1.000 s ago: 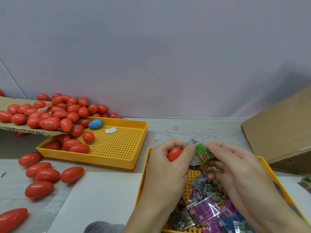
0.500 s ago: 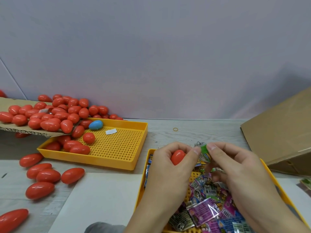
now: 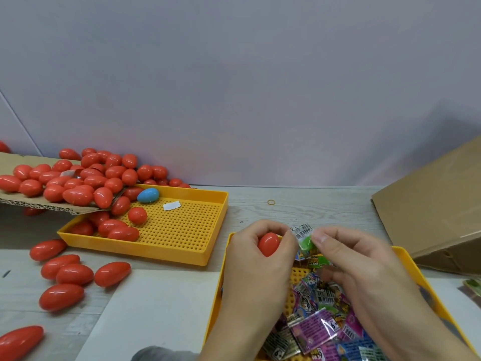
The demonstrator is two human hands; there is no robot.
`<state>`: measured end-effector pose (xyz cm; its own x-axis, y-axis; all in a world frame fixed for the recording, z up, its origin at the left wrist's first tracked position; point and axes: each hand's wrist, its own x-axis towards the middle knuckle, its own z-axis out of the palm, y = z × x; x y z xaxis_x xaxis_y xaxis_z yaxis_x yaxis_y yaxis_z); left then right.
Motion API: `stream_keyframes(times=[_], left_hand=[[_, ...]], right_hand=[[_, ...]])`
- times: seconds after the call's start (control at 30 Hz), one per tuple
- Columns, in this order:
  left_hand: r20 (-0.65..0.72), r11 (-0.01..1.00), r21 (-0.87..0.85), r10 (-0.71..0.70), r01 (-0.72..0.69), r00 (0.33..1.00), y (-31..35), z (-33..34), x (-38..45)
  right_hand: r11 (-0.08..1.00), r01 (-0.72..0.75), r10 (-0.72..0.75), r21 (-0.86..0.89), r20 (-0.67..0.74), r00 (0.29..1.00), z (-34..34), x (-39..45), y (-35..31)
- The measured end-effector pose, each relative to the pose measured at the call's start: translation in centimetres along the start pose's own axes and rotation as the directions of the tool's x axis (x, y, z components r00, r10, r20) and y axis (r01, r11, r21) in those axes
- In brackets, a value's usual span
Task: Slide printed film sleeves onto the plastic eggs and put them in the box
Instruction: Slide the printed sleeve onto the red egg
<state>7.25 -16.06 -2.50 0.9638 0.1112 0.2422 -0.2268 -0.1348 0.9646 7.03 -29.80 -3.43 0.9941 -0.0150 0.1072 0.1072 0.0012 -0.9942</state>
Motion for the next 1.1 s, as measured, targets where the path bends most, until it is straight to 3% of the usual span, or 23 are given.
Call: stream_keyframes(times=[0.4, 0.53, 0.7, 0.93, 1.1], left_hand=[[0.056, 0.999, 0.038, -0.035, 0.033, 0.998, 0.03, 0.04, -0.18], [0.053, 0.999, 0.022, -0.042, 0.041, 0.998, -0.02, 0.0, -0.13], [0.056, 0.999, -0.022, -0.045, 0.046, 0.997, -0.16, -0.01, -0.04], [0.095, 0.96, -0.236, -0.133, 0.152, 0.987, -0.39, -0.04, 0.22], [0.149, 0.964, -0.211, -0.131, 0.161, 0.98, -0.61, -0.01, 0.17]], right_hand=[[0.979, 0.161, -0.151, 0.127, -0.087, 0.985, 0.06, -0.17, -0.84], [0.977, 0.188, -0.178, 0.1, -0.103, 0.979, 0.09, -0.27, -0.84], [0.982, 0.173, -0.167, 0.079, -0.078, 0.983, 0.01, -0.24, -0.87], [0.996, 0.064, -0.066, 0.06, 0.032, 0.997, 0.05, -0.33, -0.86], [0.997, 0.045, -0.045, 0.068, -0.004, 0.999, 0.11, -0.26, -0.79]])
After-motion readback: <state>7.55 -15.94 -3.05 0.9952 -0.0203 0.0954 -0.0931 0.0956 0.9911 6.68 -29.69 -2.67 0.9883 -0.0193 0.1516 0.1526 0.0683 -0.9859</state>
